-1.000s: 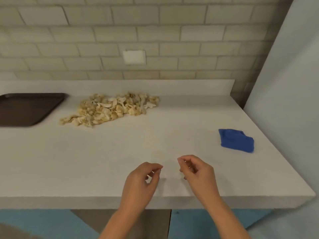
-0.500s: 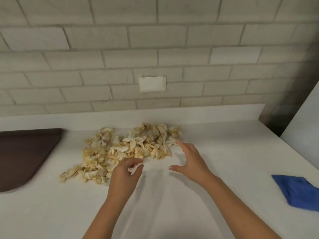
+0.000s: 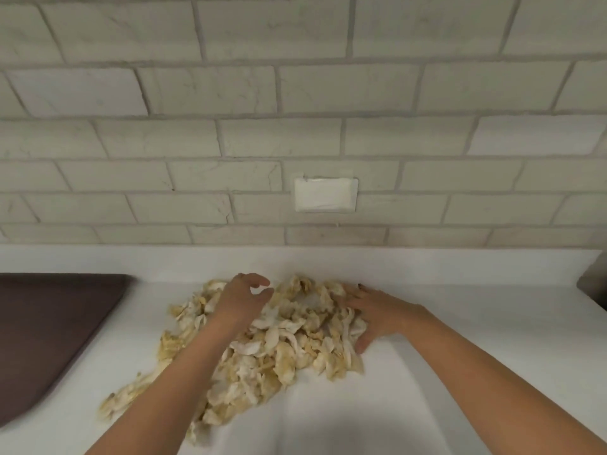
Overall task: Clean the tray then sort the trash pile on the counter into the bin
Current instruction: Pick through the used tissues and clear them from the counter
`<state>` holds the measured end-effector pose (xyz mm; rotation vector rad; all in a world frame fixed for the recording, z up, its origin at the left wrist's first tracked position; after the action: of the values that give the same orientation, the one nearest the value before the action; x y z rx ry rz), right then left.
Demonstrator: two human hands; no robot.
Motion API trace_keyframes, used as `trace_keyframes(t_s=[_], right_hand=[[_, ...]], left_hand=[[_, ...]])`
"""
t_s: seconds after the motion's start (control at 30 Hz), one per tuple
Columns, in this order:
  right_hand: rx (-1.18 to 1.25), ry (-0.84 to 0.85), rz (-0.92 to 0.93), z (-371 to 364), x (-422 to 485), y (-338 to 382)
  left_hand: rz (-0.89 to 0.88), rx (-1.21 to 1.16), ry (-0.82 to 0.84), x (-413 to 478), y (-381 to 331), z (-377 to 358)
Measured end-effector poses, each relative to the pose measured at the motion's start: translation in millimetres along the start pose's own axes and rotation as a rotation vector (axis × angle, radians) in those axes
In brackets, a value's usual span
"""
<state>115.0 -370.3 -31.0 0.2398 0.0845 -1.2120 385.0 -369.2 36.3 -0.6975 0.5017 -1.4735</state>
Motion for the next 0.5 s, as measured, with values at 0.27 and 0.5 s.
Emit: trace_keyframes(t_s=[0.27, 0.5], right_hand=[[0.060, -0.531, 0.006, -25, -22, -13], [0.217, -0.657, -0.214, -18, -39, -18]], left_hand=[[-0.207, 0.345, 0.316, 54, -22, -97], [-0.191, 0.521, 0.240, 53, -25, -112]])
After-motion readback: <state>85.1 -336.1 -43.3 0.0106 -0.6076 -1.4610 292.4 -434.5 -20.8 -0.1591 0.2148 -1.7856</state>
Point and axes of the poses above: each hand's wrist, its own x-axis towards the middle knuckle, its own z-axis out of the back of the hand, y = z × x, the point moved 4 cm from there along x, towards the middle knuckle, and after that the axes turned 8 degrees about -y, right-handed, at the moved point
